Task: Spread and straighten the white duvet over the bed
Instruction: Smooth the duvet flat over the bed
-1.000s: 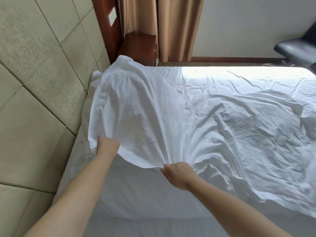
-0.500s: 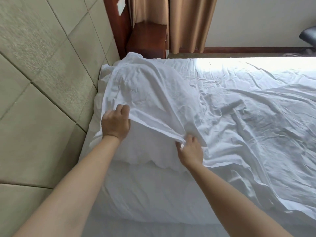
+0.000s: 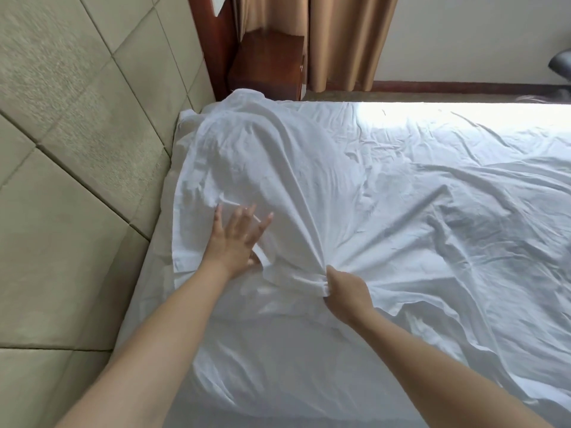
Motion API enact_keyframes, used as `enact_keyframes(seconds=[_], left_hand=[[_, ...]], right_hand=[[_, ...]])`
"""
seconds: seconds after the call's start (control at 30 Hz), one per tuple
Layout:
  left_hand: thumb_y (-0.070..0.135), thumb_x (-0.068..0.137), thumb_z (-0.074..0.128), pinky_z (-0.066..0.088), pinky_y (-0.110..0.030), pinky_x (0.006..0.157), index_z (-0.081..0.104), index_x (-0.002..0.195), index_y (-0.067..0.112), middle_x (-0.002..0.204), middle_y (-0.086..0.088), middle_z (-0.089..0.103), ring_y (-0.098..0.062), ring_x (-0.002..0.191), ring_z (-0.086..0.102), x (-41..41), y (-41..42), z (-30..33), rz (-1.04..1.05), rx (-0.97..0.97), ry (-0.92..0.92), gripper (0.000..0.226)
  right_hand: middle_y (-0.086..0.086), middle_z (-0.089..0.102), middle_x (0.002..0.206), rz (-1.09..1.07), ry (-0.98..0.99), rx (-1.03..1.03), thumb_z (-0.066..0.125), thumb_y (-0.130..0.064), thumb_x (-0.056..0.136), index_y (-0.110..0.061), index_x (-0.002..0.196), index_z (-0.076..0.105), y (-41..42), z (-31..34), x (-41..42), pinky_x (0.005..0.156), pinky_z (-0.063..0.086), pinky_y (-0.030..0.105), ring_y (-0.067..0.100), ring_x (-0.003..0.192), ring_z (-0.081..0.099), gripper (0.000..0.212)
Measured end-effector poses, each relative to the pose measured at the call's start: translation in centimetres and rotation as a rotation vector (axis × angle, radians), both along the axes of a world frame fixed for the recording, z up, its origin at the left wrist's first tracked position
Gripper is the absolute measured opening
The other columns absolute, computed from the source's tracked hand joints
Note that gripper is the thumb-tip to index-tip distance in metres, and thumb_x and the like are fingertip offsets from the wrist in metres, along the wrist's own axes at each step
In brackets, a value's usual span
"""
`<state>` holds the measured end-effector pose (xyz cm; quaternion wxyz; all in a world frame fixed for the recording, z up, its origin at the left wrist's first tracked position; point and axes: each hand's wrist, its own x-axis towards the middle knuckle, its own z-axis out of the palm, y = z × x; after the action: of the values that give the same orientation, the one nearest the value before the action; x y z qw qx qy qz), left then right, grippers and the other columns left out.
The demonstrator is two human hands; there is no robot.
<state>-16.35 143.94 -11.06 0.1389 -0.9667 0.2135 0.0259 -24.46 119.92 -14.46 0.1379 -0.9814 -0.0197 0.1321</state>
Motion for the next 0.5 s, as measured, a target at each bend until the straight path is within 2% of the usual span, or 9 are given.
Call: enact_keyframes(seconds=[0.03,0.07,0.13,0.17,0.23,0.3,0.4,0.5], left_hand=[[0.052,0.077,0.063,-0.002,-0.067,0.109,-0.028,0.143,0.033,0.157,-0.01,-0.002,-0.03,0.146,0.003,0.2,-0.6,0.5,0.002,0.017,0.025,0.115],[0.049,0.083,0.057,-0.006,-0.067,0.108,-0.032,0.142,0.034,0.158,-0.01,-0.01,-0.031,0.146,-0.004,0.3,-1.3,1.1,-0.001,0.05,0.061,0.108],[0.046,0.089,0.049,-0.005,-0.068,0.108,-0.027,0.144,0.034,0.159,-0.01,-0.012,-0.033,0.146,-0.004,0.5,-3.0,2.1,-0.054,0.12,0.104,0.095],[0.045,0.09,0.049,-0.003,-0.068,0.108,-0.025,0.146,0.034,0.159,-0.011,-0.01,-0.035,0.146,-0.002,0.6,-3.9,2.3,-0.091,0.148,0.127,0.093],[0.042,0.089,0.052,0.001,-0.065,0.11,-0.021,0.147,0.033,0.159,-0.012,-0.005,-0.036,0.145,0.004,0.6,-5.2,2.2,-0.128,0.19,0.201,0.094],[0.044,0.087,0.054,0.011,-0.061,0.111,-0.016,0.149,0.033,0.157,-0.01,0.01,-0.031,0.142,0.017,0.2,-5.8,1.6,-0.132,0.177,0.269,0.094],[0.053,0.077,0.061,0.025,-0.053,0.107,-0.003,0.151,0.032,0.143,0.001,0.038,-0.024,0.13,0.036,-0.6,-5.4,0.7,-0.142,0.167,0.364,0.101],[0.061,0.067,0.067,0.028,-0.048,0.106,0.0,0.152,0.031,0.143,0.006,0.038,-0.02,0.132,0.035,-1.4,-4.9,0.6,-0.126,0.144,0.437,0.112]], right_hand=[[0.013,0.063,0.083,0.054,-0.054,0.005,0.047,-0.01,0.081,-0.013,0.086,0.041,-0.3,0.4,-0.8,0.059,0.031,0.033,0.036,0.079,0.058,0.009],[0.011,0.062,0.072,0.115,-0.102,0.025,0.054,-0.007,0.073,-0.012,0.081,0.044,-0.5,0.7,-1.5,0.054,0.029,0.031,0.036,0.07,0.058,0.014],[0.004,0.053,0.049,0.179,-0.184,0.054,0.062,-0.009,0.051,-0.012,0.067,0.048,-0.7,0.9,-3.1,0.045,0.023,0.024,0.029,0.046,0.054,0.021],[0.001,0.049,0.043,0.176,-0.202,0.067,0.06,-0.013,0.046,-0.013,0.062,0.048,-0.6,1.4,-3.7,0.043,0.019,0.021,0.025,0.038,0.049,0.02],[0.0,0.043,0.039,0.154,-0.313,0.115,0.046,-0.017,0.051,-0.013,0.058,0.045,-0.7,2.0,-4.2,0.041,0.016,0.02,0.021,0.032,0.043,0.008],[0.0,0.042,0.039,0.123,-0.407,0.157,0.033,-0.019,0.056,-0.016,0.059,0.036,-1.0,2.5,-4.3,0.04,0.015,0.021,0.022,0.032,0.04,0.006],[0.003,0.047,0.044,0.078,-0.38,0.169,0.041,-0.014,0.057,-0.017,0.064,0.036,-1.3,2.5,-4.2,0.042,0.017,0.023,0.029,0.038,0.047,0.009],[0.011,0.062,0.069,0.083,-0.224,0.141,0.044,-0.014,0.07,-0.015,0.079,0.041,-1.1,2.8,-4.1,0.054,0.024,0.031,0.037,0.066,0.057,0.009]])
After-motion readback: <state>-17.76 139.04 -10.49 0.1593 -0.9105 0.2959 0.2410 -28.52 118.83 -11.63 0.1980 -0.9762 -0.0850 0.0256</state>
